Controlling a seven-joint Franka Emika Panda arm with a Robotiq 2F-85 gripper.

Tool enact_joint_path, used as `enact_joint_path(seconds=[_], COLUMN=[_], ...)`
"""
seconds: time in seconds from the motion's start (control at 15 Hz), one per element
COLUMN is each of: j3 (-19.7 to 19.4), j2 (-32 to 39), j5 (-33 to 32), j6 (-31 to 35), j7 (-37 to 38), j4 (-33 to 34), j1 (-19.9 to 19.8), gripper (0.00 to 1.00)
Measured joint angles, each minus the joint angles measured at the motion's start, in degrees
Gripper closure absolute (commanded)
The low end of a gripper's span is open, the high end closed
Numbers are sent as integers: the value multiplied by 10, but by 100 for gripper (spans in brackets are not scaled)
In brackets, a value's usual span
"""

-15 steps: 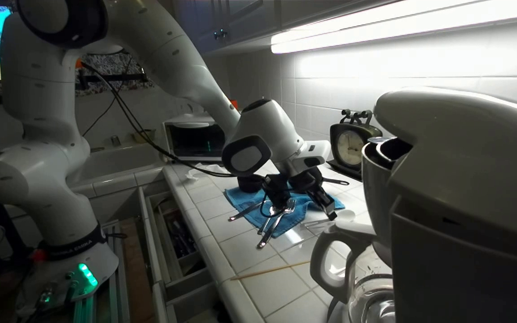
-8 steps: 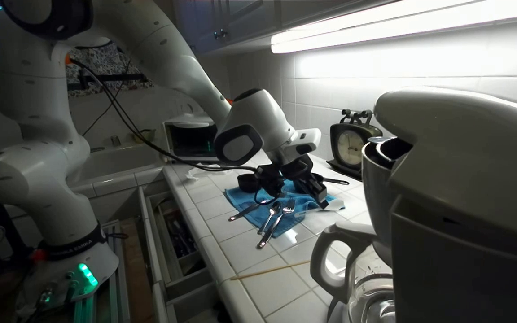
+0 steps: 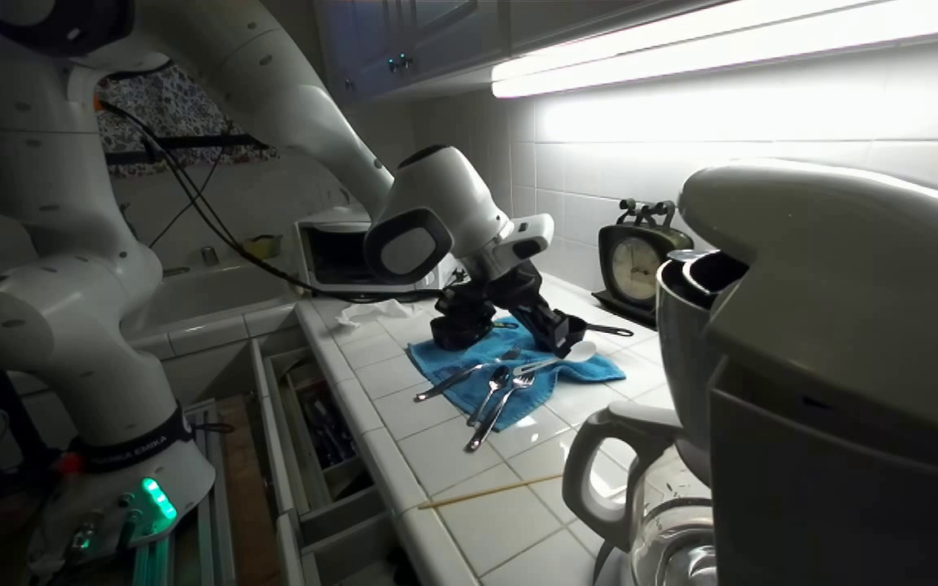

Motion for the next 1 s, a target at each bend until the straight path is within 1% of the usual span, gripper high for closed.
enact_joint_path(seconds=[0.47,1.0], j3=[23,24], j2=[-4,-1], j5=[0,0], j6=[0,0], j7=[-36,-58], j4=[-11,-18], j1=[0,-10], gripper=[96,95])
